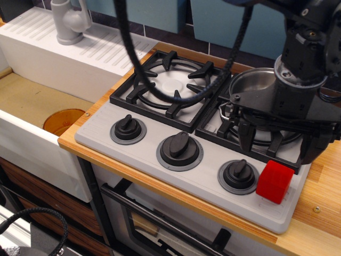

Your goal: Put redcube in pan and put pan on stove

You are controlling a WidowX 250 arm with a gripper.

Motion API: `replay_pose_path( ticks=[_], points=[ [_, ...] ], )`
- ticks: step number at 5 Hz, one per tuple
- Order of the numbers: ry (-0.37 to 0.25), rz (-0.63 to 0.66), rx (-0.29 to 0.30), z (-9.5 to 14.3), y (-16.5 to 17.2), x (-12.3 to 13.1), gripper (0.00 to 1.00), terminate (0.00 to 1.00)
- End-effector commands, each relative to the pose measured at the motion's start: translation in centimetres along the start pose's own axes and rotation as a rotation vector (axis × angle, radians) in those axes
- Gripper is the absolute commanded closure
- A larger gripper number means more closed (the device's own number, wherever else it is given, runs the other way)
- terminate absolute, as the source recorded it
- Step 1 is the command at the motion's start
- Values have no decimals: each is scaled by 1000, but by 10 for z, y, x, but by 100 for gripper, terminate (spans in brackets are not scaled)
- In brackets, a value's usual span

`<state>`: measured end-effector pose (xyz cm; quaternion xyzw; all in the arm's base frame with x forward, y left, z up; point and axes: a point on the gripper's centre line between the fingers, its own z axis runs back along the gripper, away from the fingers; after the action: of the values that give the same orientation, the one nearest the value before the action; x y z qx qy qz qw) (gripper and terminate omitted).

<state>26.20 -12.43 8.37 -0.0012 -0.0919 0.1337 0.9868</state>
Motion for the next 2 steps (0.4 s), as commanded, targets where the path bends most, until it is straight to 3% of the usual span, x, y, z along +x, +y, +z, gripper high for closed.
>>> replay_pose_path(
  ticks=[1,2],
  points=[
    [0,0,0,0,0,0,0,0],
    [-15,5,-17,-15,-5,-2,0,0]
  ],
)
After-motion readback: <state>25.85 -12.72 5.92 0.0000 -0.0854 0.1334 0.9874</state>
